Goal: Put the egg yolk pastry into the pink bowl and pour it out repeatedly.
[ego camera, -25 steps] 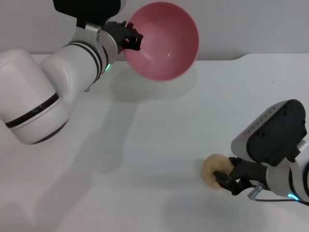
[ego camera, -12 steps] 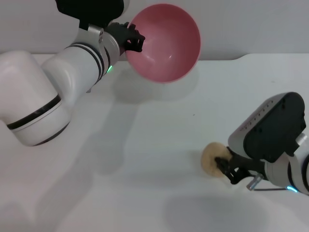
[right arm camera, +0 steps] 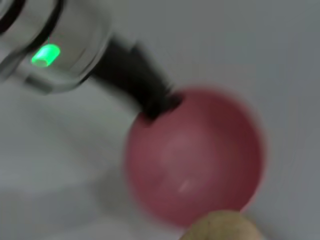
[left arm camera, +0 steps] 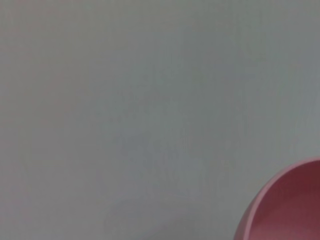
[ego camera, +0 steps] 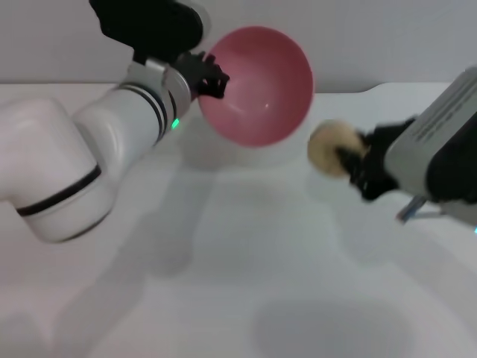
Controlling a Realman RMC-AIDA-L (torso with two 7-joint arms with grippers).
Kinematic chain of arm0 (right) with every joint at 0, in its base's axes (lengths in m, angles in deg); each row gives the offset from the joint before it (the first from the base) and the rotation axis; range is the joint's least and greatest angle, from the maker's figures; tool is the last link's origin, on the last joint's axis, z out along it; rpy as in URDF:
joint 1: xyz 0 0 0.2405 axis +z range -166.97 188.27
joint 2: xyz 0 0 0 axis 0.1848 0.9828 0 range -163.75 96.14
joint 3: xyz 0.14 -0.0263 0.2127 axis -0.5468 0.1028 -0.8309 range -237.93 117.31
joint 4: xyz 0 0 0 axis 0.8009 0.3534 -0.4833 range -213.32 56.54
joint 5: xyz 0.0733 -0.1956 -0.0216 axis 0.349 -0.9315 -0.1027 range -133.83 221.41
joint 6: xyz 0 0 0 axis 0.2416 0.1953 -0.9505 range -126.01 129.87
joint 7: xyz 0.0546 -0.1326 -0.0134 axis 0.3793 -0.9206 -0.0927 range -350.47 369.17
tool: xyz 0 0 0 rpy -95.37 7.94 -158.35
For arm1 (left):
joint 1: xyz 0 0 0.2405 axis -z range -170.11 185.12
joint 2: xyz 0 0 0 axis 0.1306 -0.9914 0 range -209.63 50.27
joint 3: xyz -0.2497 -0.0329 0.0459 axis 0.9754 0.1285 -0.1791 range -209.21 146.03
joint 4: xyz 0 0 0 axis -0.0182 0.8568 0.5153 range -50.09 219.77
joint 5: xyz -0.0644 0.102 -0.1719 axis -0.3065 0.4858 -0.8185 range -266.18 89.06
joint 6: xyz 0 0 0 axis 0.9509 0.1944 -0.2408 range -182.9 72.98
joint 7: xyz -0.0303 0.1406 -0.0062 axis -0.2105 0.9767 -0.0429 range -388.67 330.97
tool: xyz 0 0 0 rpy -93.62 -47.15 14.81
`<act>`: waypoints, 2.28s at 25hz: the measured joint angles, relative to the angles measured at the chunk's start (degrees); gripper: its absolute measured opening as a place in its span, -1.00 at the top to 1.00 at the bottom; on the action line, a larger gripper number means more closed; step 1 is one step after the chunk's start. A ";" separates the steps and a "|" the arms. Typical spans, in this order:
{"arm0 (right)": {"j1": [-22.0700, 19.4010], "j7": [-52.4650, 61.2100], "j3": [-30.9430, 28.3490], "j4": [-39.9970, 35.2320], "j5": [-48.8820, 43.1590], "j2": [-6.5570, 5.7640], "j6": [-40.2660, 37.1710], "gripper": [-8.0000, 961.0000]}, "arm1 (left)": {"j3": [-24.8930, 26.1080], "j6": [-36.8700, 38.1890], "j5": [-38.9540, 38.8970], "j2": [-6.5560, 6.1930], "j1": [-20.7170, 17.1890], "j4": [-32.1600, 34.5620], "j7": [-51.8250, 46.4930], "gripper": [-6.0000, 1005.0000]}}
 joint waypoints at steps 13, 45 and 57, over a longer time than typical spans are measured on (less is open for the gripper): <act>4.12 -4.05 -4.28 -5.86 -0.02 0.17 -11.91 0.68 | -9.58 -3.08 -0.50 -0.03 -3.90 8.15 1.59 0.99; 4.83 -3.89 -1.21 -11.09 0.14 0.23 -18.11 0.12 | -11.58 -3.47 -0.36 -0.10 -4.85 12.11 3.17 0.99; -15.35 -24.60 10.36 -8.06 0.08 0.41 -57.59 0.19 | -4.77 8.50 1.34 0.22 -3.02 3.26 2.67 0.99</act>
